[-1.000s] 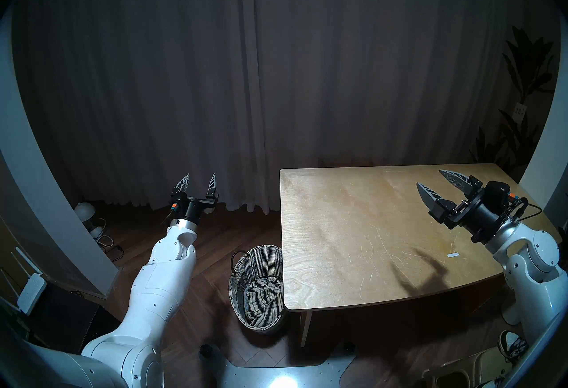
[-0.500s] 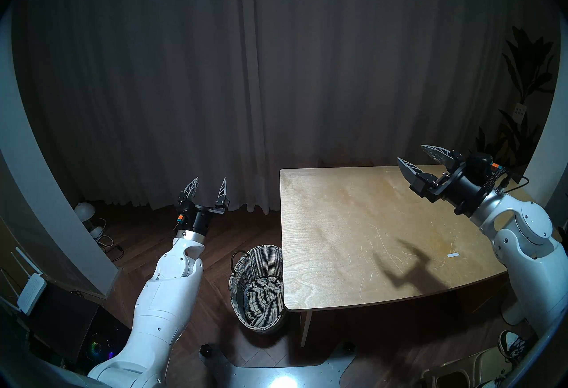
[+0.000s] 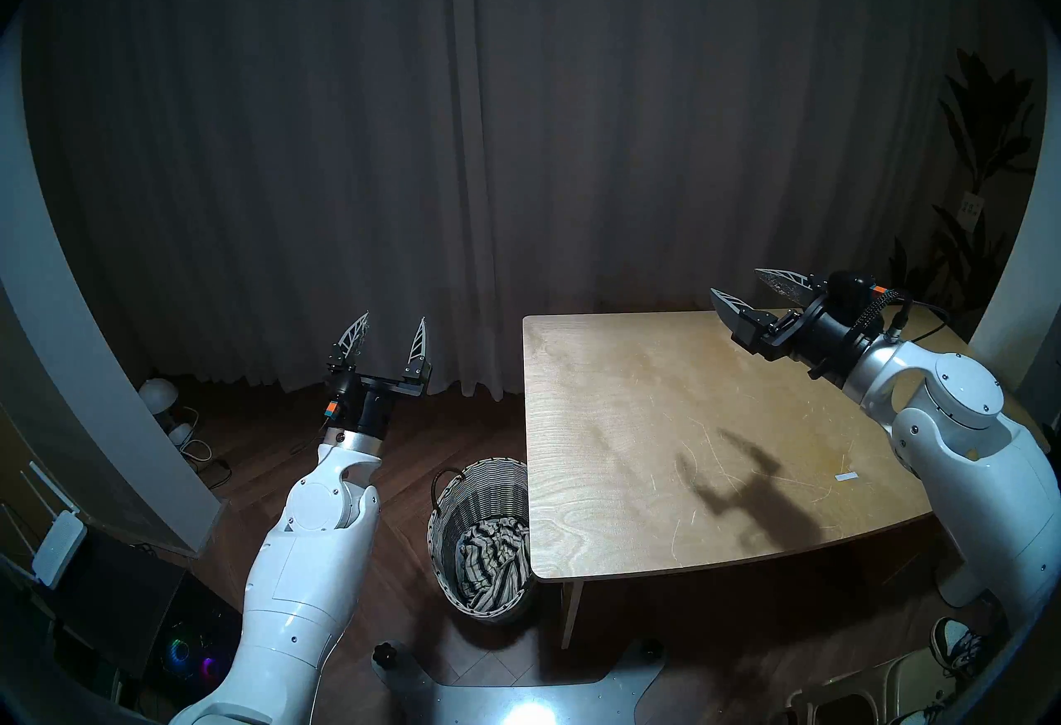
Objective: Toss clothes into the laundry hamper
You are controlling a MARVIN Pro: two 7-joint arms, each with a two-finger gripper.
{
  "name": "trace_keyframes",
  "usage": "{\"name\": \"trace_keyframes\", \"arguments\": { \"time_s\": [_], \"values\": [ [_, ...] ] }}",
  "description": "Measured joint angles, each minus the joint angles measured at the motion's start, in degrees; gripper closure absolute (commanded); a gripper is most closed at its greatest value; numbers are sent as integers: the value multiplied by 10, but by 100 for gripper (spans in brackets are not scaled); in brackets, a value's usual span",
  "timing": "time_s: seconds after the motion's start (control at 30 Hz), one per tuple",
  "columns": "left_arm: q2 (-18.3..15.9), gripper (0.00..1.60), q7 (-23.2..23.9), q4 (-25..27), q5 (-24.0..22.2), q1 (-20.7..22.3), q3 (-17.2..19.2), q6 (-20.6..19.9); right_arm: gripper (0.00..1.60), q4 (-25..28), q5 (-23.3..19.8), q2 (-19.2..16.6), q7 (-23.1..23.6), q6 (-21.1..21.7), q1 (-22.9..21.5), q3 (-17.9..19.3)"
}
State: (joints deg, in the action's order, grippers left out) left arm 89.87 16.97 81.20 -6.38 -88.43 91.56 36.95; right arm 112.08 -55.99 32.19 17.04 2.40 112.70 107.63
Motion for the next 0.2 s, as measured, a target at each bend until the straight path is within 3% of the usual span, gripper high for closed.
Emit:
{"name": "trace_keyframes", "arguments": {
  "time_s": [0.2],
  "values": [
    [2, 0, -1, 38, 9, -27, -2, -2, 0, -32, 4, -10, -34, 11, -35, -50]
  ]
}}
